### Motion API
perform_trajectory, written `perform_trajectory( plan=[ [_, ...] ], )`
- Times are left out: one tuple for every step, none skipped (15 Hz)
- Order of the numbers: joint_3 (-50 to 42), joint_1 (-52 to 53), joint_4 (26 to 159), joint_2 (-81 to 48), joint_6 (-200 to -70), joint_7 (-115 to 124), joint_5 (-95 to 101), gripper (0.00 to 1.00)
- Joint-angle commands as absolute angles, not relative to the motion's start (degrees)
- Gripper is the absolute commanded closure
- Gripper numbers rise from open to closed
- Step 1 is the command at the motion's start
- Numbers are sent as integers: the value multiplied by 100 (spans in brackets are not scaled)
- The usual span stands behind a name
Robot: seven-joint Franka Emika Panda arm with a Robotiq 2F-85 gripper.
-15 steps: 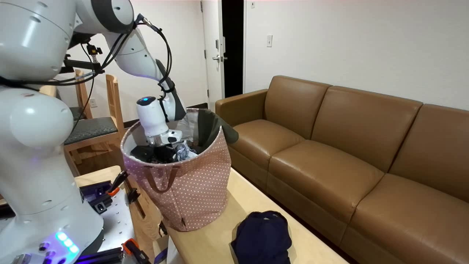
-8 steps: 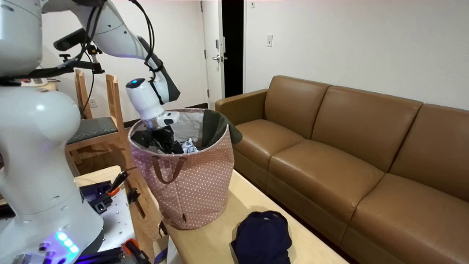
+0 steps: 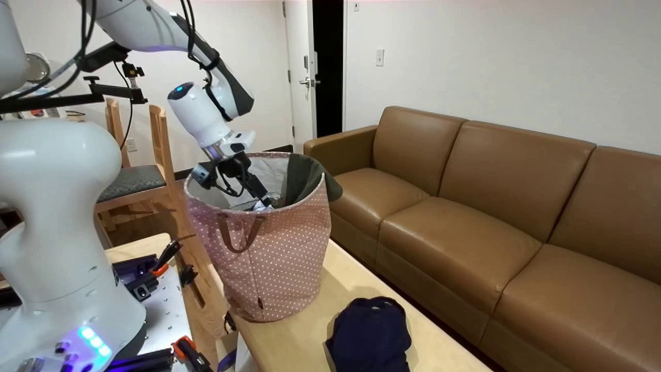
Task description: Put the checked garment in the laundry basket
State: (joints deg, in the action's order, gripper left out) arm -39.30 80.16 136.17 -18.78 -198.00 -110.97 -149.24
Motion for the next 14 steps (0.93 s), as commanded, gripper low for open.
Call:
perform_trajectory(
  plan=[
    [-4733, 8723, 13834, -1651, -19799, -10999, -14924, 0],
    [-5067, 8998, 13875, -1673, -19799, -10912, -14924, 0],
    [-5482, 9388, 13921, -1622, -19799, -10834, -14925, 0],
    [-5903, 9814, 13926, -1636, -19794, -10759, -14925, 0],
    [-5310, 9157, 13760, -1849, -19788, -10956, -14924, 0],
    [-5492, 9330, 13767, -1837, -19788, -10948, -14923, 0],
    [-5458, 9310, 13767, -1835, -19788, -10948, -14923, 0],
    [-5424, 9285, 13766, -1843, -19786, -10948, -14923, 0],
    [-5402, 9267, 13766, -1850, -19785, -10948, -14923, 0],
    [-5183, 9042, 13858, -1810, -19785, -11113, -14923, 0],
    [-5386, 9182, 13857, -1736, -19785, -11116, -14923, 0],
    [-5556, 9311, 13927, -1629, -19785, -11130, -14881, 0],
    [-5857, 9495, 14042, -1452, -19785, -11131, -14833, 0],
    [-6128, 9619, 14160, -1307, -19785, -11162, -14801, 0]
  ],
)
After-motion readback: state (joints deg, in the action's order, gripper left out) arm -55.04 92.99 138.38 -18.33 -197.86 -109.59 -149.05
